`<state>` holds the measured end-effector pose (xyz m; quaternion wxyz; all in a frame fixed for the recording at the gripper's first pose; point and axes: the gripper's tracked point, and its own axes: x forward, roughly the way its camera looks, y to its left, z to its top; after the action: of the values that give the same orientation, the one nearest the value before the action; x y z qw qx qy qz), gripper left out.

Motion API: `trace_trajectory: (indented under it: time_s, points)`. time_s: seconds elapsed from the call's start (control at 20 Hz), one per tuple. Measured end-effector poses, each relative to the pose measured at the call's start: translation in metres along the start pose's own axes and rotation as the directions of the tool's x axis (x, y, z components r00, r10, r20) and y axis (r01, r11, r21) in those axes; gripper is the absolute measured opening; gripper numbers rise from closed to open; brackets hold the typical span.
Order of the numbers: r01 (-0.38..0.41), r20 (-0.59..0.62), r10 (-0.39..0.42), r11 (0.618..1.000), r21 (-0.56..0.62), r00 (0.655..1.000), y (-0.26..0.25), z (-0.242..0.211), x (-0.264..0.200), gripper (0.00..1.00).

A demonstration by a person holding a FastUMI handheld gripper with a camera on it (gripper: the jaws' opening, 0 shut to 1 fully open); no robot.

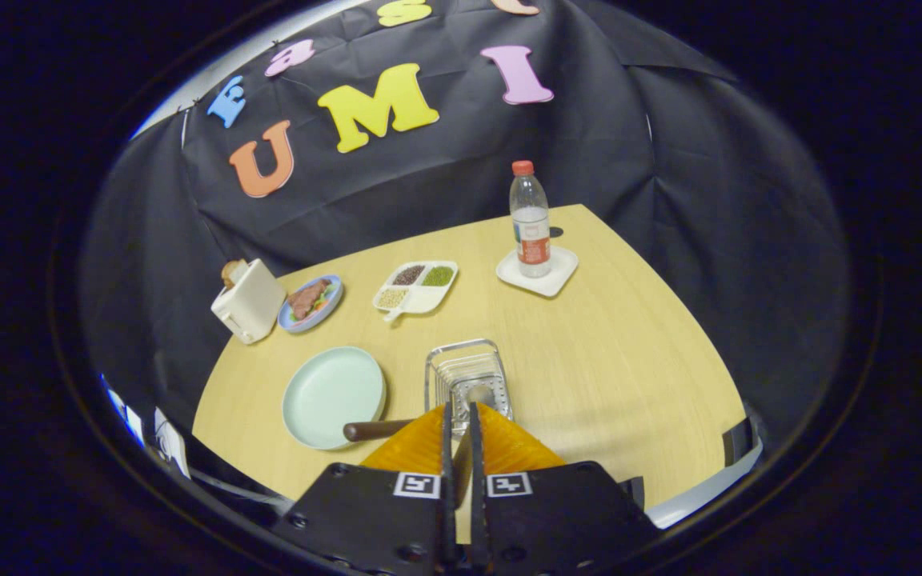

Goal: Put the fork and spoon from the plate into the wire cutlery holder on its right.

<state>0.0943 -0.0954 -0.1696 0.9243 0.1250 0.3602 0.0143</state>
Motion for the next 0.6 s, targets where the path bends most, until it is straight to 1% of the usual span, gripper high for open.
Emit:
trace_trajectory:
  time_s: [0.05, 0.1, 0.15, 0.2, 0.45, 0.55, 0.6]
  points:
    - [0.001, 0.018, -0.001, 1.000, 0.008, 1.000, 0.000, 0.003, -0.003, 0.18]
    - [-0.009, 0.039, 0.009, 1.000, 0.010, 0.999, 0.002, 0.005, -0.007, 0.18]
    - [-0.012, 0.057, 0.011, 1.000, 0.010, 0.998, 0.003, 0.007, -0.010, 0.30]
    - [-0.012, 0.070, 0.012, 1.000, 0.008, 0.997, 0.003, 0.007, -0.013, 0.37]
    - [-0.021, 0.154, 0.024, 1.000, -0.017, 0.988, 0.012, 0.014, -0.037, 0.64]
    - [-0.029, 0.190, 0.036, 0.999, -0.040, 0.981, 0.023, 0.016, -0.052, 0.68]
    - [-0.011, 0.219, 0.022, 0.999, -0.052, 0.976, 0.024, 0.018, -0.058, 0.69]
